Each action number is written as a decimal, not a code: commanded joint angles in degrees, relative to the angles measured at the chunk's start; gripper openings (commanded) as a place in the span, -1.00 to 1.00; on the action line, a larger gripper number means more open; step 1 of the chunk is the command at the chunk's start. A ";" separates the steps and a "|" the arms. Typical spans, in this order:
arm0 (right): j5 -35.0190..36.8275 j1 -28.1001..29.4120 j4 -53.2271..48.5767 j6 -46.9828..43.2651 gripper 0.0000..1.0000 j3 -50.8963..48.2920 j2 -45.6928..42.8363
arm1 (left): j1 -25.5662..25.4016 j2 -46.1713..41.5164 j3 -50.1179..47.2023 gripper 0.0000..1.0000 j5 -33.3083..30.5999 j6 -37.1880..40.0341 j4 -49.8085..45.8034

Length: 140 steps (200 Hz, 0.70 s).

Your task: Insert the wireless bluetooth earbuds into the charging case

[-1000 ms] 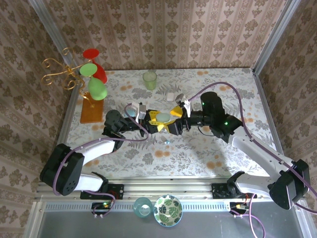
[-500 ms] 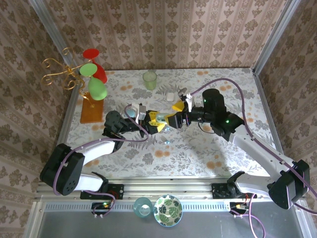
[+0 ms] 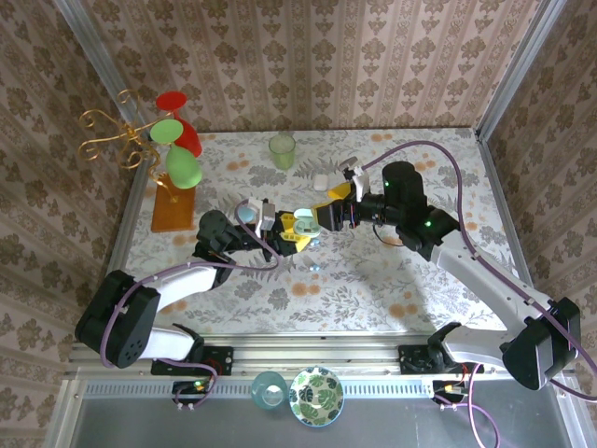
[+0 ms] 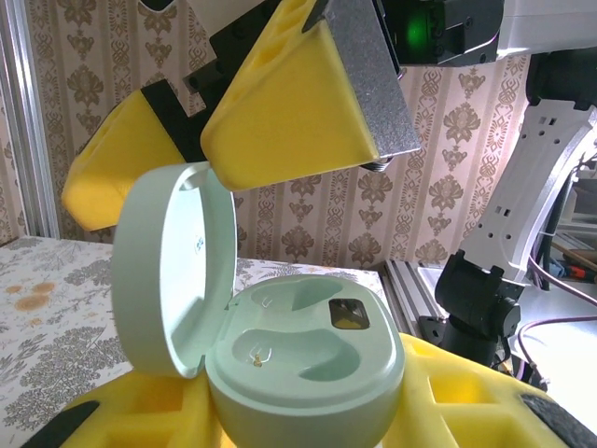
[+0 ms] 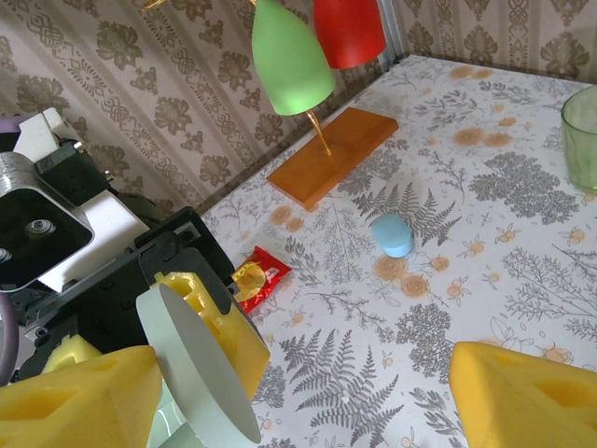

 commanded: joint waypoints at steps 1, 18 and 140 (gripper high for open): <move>2.60 -0.40 -1.75 0.38 0.62 1.93 -0.74 | -0.32 -0.36 -0.57 -0.45 1.53 2.15 4.10; 1.20 -0.43 -1.75 0.00 0.62 1.80 -1.24 | -0.28 -0.28 -0.47 -0.45 1.08 2.12 4.04; -0.09 1.13 4.26 -2.99 0.76 -6.77 -10.56 | 1.86 1.43 -0.67 -0.45 -4.50 0.77 5.06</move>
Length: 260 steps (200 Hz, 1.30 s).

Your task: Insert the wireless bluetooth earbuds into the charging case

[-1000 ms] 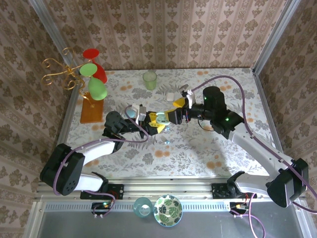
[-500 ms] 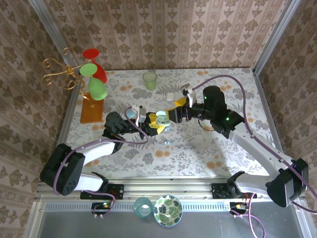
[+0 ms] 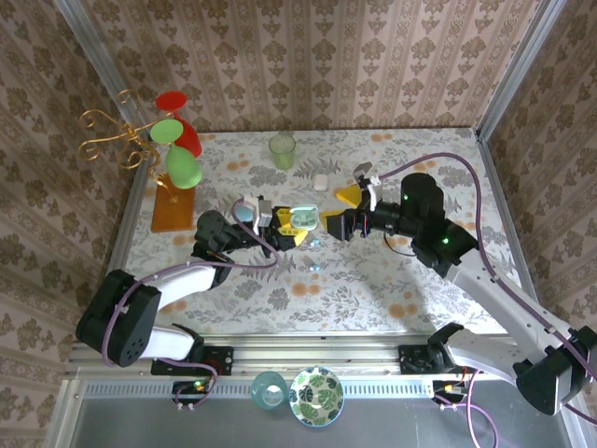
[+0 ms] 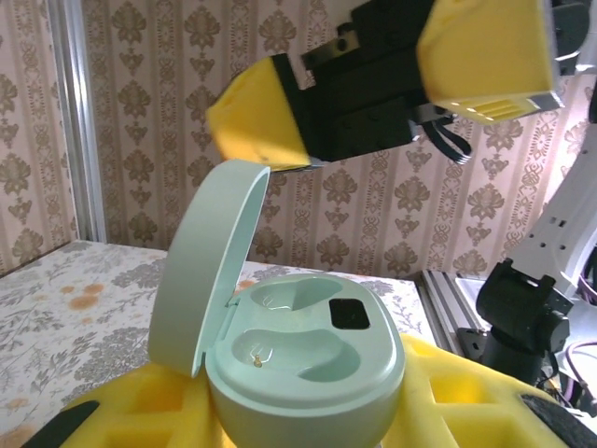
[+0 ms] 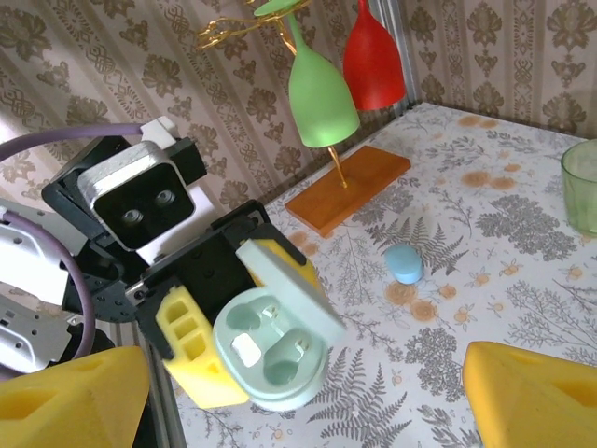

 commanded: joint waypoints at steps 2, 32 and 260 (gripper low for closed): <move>0.70 1.28 1.83 -2.96 0.75 -1.47 -1.03 | 0.31 0.87 -0.13 -0.45 -0.36 -0.01 3.53; 1.45 3.96 1.15 -8.67 0.59 0.16 1.92 | 0.00 2.13 0.67 -0.46 2.26 -2.80 4.70; -5.57 4.12 -1.33 -20.96 -0.93 3.86 8.12 | -1.93 2.05 1.31 0.04 5.58 -3.00 3.50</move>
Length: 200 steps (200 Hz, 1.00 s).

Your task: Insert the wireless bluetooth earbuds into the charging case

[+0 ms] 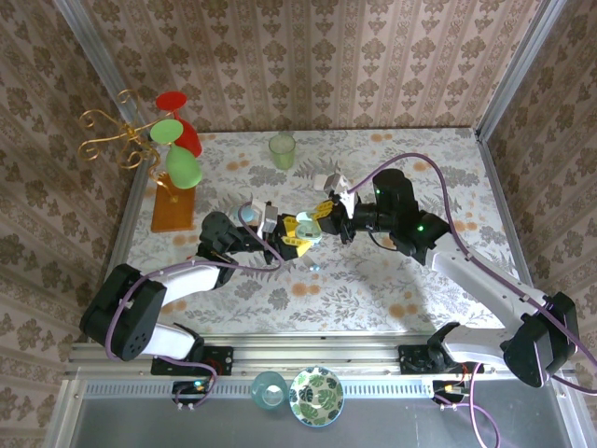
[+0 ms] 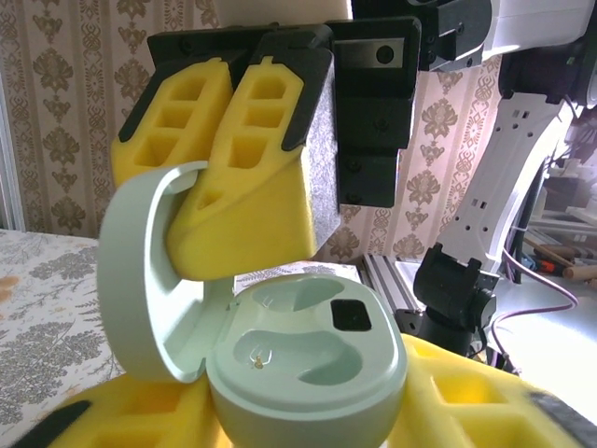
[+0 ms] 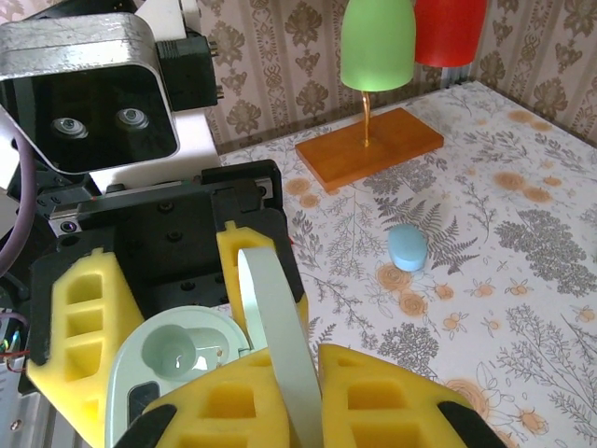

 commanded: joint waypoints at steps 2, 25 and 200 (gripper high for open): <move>-1.90 0.58 0.22 -0.88 -0.93 0.63 -2.00 | -0.04 0.02 1.35 0.06 -0.75 0.06 1.53; -1.05 0.58 1.49 -0.25 -0.93 0.08 -2.43 | 0.03 0.16 1.70 0.22 -1.09 -0.56 1.52; 6.51 1.72 4.43 -2.48 -0.91 -1.87 -3.13 | 0.03 0.72 2.69 0.27 -2.63 -3.23 1.50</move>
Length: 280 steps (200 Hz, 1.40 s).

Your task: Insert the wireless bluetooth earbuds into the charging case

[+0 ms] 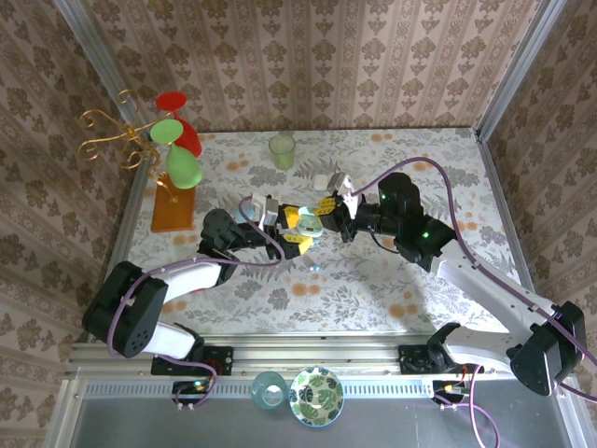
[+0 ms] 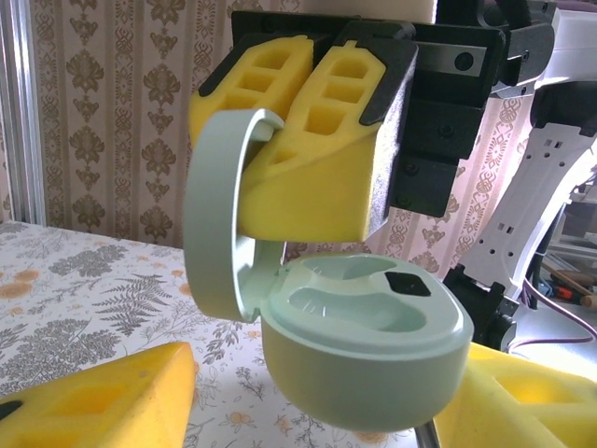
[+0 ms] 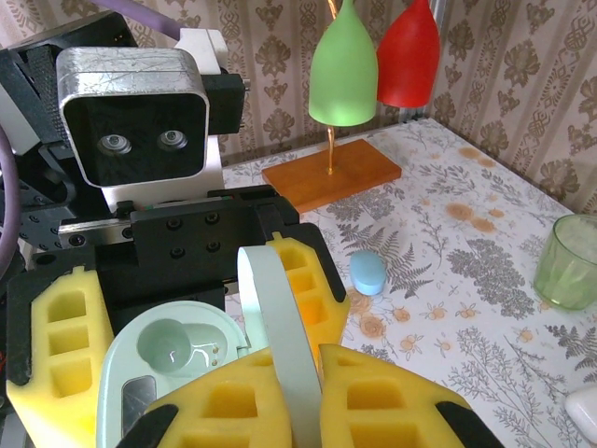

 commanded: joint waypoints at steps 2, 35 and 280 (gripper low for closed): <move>0.59 0.50 1.28 -1.44 -0.91 -0.38 0.06 | 0.03 -0.35 1.03 0.27 0.41 -0.33 1.66; 0.74 0.50 0.93 -1.79 -0.91 -0.16 0.67 | 0.04 -0.29 1.23 0.26 0.47 -0.69 1.67; 2.76 0.75 0.70 -1.84 -0.84 -0.37 1.40 | -0.07 0.33 0.92 -0.41 0.98 -0.24 2.49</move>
